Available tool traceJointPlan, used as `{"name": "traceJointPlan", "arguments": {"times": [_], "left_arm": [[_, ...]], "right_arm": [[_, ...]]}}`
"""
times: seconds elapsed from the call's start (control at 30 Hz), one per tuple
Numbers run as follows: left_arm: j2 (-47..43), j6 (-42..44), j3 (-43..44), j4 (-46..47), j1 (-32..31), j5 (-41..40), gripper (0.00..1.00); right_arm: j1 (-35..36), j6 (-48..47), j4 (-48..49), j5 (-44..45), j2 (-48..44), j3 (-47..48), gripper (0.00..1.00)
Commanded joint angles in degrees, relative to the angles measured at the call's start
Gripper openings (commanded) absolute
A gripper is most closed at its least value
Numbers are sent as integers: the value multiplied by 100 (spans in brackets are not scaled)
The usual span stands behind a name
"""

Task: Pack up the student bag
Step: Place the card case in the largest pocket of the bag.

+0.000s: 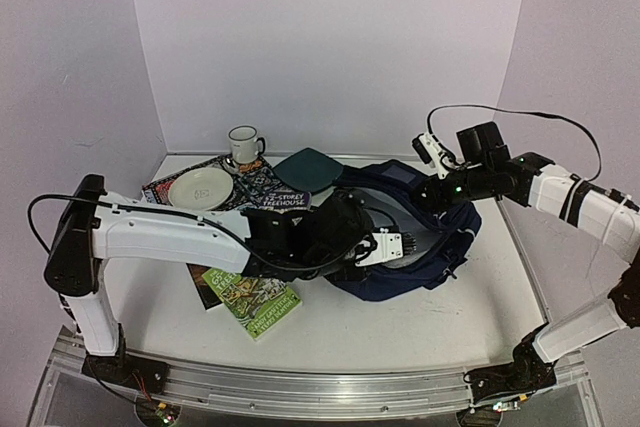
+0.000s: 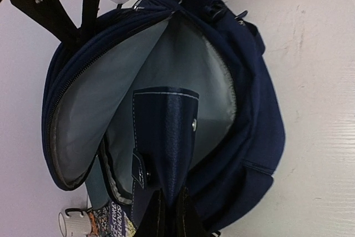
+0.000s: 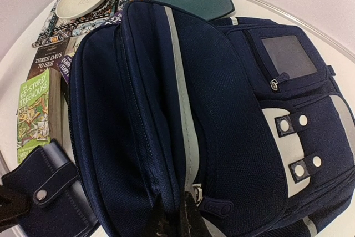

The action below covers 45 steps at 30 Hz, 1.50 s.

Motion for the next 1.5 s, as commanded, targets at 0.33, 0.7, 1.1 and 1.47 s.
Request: {"name": "traceJointPlan", "arguments": {"times": [0.33,0.7,1.1,1.47], "left_arm": [[1638,1185,1601,309,747,130,0],[2386,681,2216,1080,933,-90,30],[576,-955,645,1158,807,222,50],[-1037,-3311,-884,884,1159,718,59]], "right_arm": [[4,605,629,-990,-348,376,0],[3,665,668,-989,-357,319,0],[5,541,668,-803,-323,32,0],[3,262,624,-460,-615,-400,0]]}}
